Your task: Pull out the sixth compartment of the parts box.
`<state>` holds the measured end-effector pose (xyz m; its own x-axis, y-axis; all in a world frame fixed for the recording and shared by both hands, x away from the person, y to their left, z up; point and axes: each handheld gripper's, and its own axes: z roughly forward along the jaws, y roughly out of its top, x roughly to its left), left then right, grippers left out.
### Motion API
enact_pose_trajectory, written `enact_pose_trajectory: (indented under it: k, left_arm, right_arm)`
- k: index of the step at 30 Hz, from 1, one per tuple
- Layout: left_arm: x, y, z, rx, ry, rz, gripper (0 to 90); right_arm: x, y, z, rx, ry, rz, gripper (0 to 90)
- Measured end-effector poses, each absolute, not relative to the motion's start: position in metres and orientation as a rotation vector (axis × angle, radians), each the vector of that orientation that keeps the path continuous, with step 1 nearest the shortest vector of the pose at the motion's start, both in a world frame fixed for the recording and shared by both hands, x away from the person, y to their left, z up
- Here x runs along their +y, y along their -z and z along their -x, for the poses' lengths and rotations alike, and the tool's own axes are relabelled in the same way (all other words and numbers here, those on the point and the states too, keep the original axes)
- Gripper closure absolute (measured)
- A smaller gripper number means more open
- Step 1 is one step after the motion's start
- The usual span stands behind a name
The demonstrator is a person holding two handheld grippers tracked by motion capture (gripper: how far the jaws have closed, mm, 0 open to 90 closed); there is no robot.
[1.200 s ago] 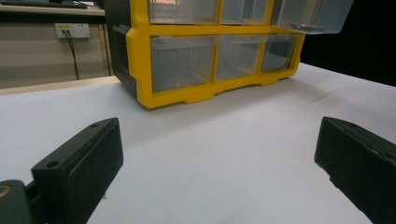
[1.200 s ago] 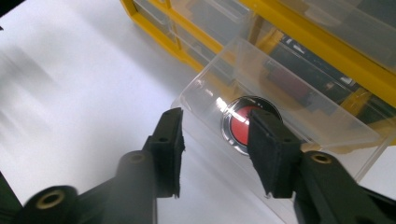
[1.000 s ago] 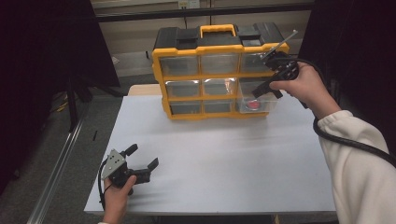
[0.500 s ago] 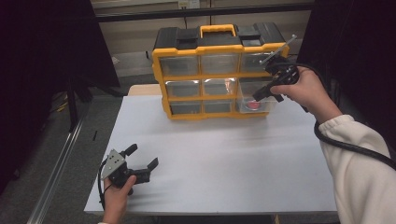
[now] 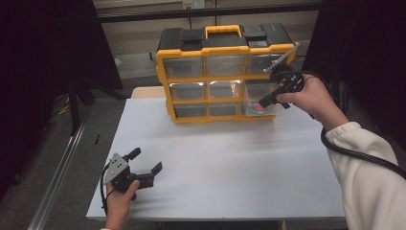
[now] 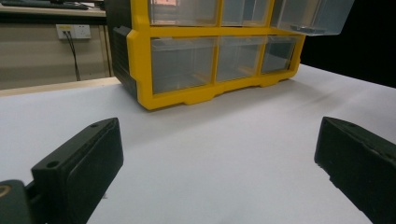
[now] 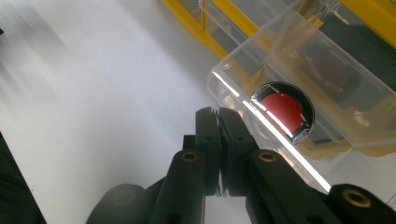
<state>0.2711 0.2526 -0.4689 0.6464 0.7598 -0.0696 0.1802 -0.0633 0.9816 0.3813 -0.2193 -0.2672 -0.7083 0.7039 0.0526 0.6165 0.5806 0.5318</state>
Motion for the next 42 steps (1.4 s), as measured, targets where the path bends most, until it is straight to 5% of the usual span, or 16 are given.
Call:
enact_pose_trajectory:
  k: [42]
  left_arm:
    - [0.255, 0.47, -0.271, 0.806, -0.557, -1.589, 1.2]
  right_arm:
    - [-0.223, 0.295, -0.394, 2.666, -0.685, -1.102, 90.0]
